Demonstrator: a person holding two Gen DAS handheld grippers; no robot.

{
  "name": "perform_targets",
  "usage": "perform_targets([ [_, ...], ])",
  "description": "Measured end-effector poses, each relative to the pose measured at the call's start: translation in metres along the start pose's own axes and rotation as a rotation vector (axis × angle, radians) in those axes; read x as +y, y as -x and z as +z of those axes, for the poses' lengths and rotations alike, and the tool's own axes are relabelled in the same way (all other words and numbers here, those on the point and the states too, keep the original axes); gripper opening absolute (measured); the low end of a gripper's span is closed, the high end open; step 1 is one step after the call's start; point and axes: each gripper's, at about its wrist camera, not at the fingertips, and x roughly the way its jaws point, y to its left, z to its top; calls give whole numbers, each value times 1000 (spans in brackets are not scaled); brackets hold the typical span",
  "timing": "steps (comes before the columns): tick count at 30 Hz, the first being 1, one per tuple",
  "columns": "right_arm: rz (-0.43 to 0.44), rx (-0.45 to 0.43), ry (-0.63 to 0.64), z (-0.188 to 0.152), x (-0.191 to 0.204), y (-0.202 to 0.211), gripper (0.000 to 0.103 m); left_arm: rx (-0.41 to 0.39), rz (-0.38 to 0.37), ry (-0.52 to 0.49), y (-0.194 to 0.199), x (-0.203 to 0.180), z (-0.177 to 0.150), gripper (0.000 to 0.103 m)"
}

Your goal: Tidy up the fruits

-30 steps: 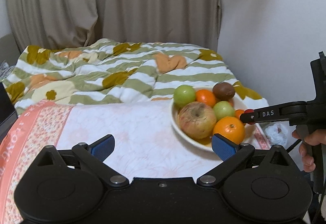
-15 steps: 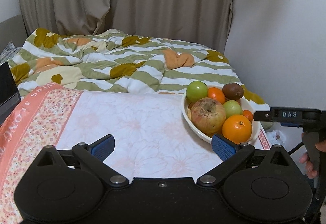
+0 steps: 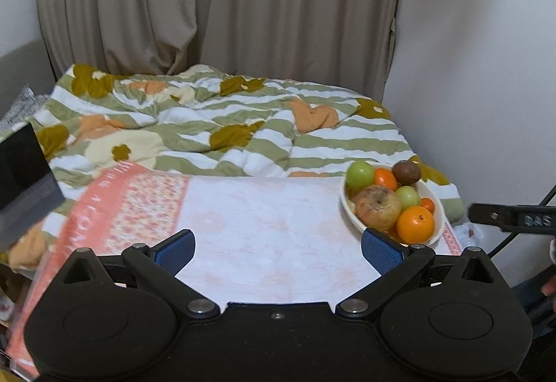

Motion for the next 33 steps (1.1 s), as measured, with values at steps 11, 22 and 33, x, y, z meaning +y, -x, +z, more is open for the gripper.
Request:
perform_targets([
  [11,-68,28,59,-22,72,50,103,-10,33,-50,33,31,-2,103],
  [22,-70,50,70,-38,106,53,103,-34,58,-74,51,50,-14,103],
  [33,-77,49,65,-41,110,56,103,-35,63,-75,54,57,-17,103],
])
